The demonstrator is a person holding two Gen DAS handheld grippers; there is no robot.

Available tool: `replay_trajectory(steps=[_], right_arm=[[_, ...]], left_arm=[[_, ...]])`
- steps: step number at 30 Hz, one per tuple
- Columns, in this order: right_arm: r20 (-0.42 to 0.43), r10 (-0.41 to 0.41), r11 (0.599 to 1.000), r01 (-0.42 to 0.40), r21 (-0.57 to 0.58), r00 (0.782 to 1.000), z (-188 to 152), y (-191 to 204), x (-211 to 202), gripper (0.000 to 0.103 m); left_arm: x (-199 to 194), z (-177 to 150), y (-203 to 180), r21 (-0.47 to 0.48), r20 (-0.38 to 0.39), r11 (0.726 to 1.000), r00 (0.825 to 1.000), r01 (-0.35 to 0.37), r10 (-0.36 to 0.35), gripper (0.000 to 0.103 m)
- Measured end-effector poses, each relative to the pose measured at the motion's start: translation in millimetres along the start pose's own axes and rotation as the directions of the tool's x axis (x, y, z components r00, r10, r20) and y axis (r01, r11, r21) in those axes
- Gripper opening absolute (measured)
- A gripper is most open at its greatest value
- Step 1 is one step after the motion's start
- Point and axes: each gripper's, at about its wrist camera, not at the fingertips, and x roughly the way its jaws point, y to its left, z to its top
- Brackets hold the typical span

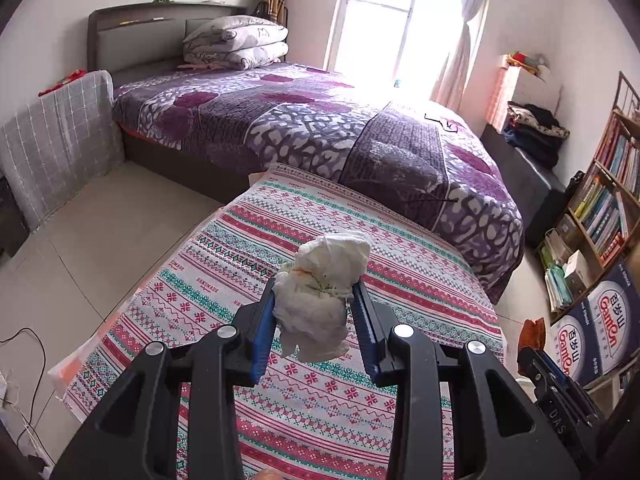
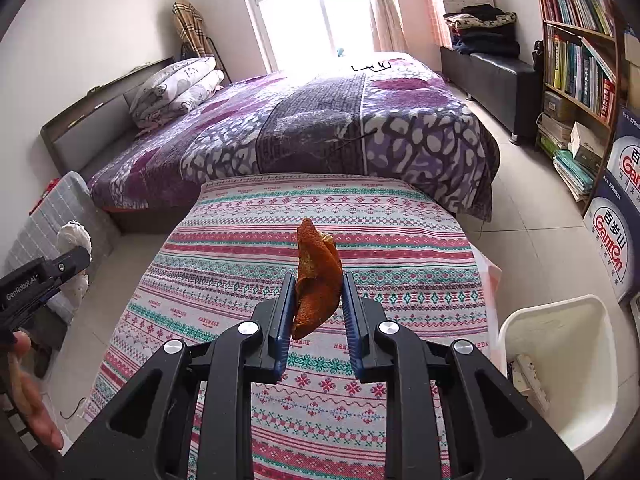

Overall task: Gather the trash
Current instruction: 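Lift the tissue wad and orange scrap and carry both toward the white bin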

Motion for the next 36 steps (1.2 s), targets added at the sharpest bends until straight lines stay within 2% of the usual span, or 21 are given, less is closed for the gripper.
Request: replay_trajectory(steps=[4,9,14,21,27,36], right_arm=[[0.03,-0.027,1.0,0.026,0.017,0.999,-8,-23,-5,0.022],[0.024,-0.046,0.997,0.045,0.064,0.999,-7,-50,-7,0.022],[0.049,-0.061,0.995,0.056,0.087,0.997,-3,-66,-17,0.022],[0.058,-0.093,0.99,0.086,0.11,0.994,-3,-90,-29,0.022],[0.04,-0.126,0.982,0.119,0.147,0.991,-6,-113,-34,0.023],[0.032,-0.176,0.967,0.166,0.194,0.984,-11,-144,-44,0.023]], left_arm=[[4,-6,-11,0.021,0.011,1.0,1.0,-0.017,0.016,0.036],[15,-15,-26,0.064,0.006,0.997,0.999,-0.046,0.046,0.036],[19,-23,-43,0.095,0.003,0.995,0.999,-0.037,0.037,0.036],[16,-28,-68,0.123,0.012,0.992,1.0,0.004,-0.005,0.036],[16,-39,-93,0.151,-0.018,0.987,0.998,0.056,-0.053,0.036],[11,-69,-145,0.272,-0.04,0.954,0.992,0.129,-0.122,0.036]])
